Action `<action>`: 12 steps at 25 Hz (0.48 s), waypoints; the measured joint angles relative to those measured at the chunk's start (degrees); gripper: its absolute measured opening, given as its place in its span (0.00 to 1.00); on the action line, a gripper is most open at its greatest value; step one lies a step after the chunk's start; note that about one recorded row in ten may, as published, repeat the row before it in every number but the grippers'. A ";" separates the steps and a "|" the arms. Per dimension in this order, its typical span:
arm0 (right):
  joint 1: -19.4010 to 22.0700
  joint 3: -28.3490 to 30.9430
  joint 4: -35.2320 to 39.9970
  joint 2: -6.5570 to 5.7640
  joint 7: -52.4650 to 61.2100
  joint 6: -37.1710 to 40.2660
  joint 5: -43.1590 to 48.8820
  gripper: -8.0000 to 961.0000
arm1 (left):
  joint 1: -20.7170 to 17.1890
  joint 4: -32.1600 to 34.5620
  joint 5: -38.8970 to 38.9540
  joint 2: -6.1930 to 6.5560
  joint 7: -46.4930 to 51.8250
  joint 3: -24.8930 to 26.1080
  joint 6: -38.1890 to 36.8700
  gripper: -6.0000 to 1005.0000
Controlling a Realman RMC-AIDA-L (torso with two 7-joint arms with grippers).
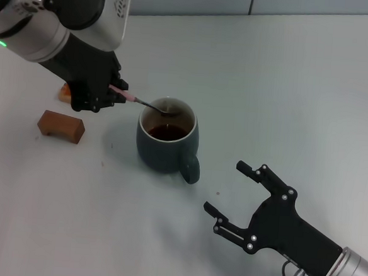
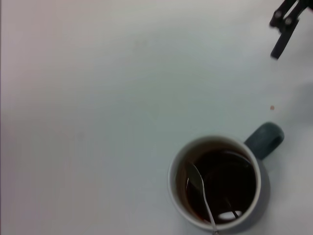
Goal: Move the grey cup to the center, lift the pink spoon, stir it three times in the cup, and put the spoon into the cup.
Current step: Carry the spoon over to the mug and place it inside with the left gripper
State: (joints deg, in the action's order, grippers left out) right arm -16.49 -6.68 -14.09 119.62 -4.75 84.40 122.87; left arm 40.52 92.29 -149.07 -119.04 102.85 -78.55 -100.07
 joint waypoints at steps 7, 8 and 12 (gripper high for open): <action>-0.03 0.00 -0.18 0.00 0.00 -0.02 0.00 0.87 | -0.35 1.07 0.97 -0.04 0.43 -1.94 -1.01 0.13; -0.03 0.00 -0.18 0.00 0.00 -0.02 0.00 0.87 | -0.70 1.60 0.97 -0.04 0.58 -2.09 -1.65 0.13; -0.05 0.00 -0.26 0.00 0.00 -0.02 0.00 0.87 | -1.61 3.45 0.90 0.11 1.07 -1.66 -4.05 0.13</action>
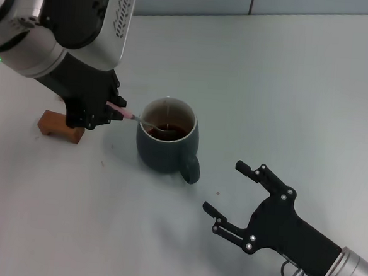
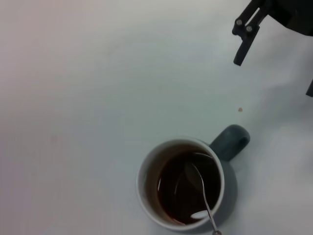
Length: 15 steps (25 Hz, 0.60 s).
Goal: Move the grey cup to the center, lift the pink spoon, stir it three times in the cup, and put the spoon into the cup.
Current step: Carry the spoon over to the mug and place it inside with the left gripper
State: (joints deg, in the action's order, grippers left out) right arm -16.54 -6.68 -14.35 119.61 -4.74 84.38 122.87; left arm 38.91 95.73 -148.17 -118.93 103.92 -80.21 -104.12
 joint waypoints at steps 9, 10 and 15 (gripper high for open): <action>-0.48 0.00 0.00 0.00 0.00 -0.10 0.00 0.87 | 0.64 0.12 -1.57 0.12 0.12 1.46 1.03 0.13; -0.50 0.00 0.01 0.00 0.00 -0.10 0.00 0.87 | 0.91 0.01 -1.76 0.05 0.06 1.47 1.31 0.13; -0.47 0.00 -0.05 0.00 0.00 -0.10 0.00 0.87 | 2.28 -0.62 -1.68 -0.15 -0.14 0.78 2.02 0.13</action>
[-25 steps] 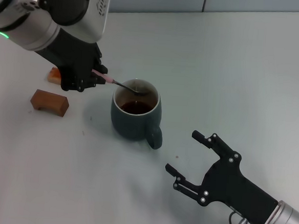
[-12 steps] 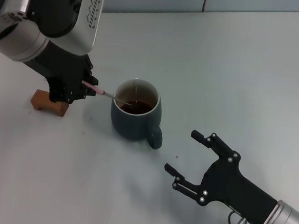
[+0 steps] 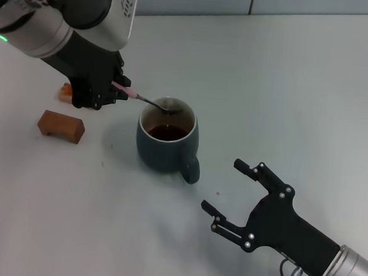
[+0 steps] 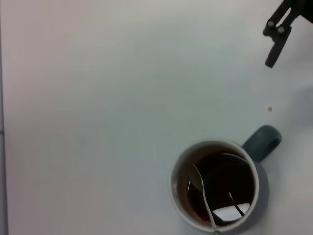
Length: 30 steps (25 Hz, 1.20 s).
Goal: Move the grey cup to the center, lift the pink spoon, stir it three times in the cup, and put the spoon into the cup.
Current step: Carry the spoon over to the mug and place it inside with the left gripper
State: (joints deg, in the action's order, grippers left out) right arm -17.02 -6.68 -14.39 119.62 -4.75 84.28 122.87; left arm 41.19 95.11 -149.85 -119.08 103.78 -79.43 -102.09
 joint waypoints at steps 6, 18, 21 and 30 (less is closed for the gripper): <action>0.36 0.00 -0.10 0.00 0.00 0.00 0.00 0.87 | -0.05 -0.06 0.29 -0.02 0.27 -2.63 0.31 0.13; -0.01 0.00 -0.11 0.00 0.09 -0.19 0.00 0.87 | -1.89 1.25 -3.00 0.20 1.80 -2.70 -0.69 0.13; -0.11 0.00 -0.11 0.00 0.10 -0.24 0.00 0.87 | -1.56 1.07 -2.81 0.13 1.78 -2.68 0.09 0.13; 0.09 0.00 -0.11 0.00 0.09 -0.35 0.00 0.87 | -0.03 -1.08 1.04 -0.07 2.79 -4.96 1.21 0.15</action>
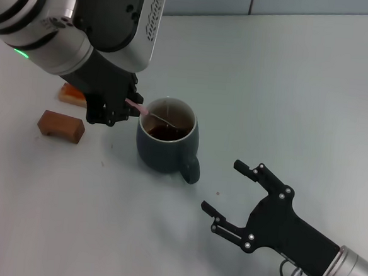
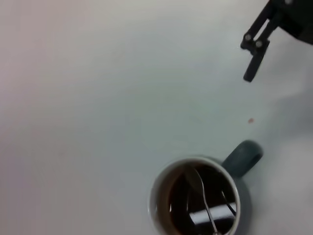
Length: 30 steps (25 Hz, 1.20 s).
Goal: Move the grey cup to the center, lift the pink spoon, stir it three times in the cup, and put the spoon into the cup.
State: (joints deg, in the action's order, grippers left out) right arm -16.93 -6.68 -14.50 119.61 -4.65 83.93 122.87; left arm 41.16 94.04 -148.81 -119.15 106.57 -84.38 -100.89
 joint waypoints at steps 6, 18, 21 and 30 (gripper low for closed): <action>0.18 0.00 0.00 0.00 0.00 0.01 0.00 0.87 | -0.51 0.25 1.01 -0.03 1.48 0.30 1.64 0.17; 0.44 0.60 0.37 -0.22 -0.01 0.93 -0.38 0.87 | -9.73 -6.38 31.75 0.69 -9.69 19.62 13.09 0.51; 0.44 0.64 0.46 -0.24 -0.02 1.69 -0.40 0.87 | -13.68 -14.71 46.28 0.88 -18.05 28.95 15.12 0.62; 0.57 1.22 0.50 -0.26 0.25 4.42 -0.49 0.87 | -23.62 -37.81 57.53 1.73 -44.69 36.79 10.86 0.80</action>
State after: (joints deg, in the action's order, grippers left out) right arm -16.36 -5.46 -14.00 119.35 -4.40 88.35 122.38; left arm 17.53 56.23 -91.28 -117.42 61.88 -47.59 -90.03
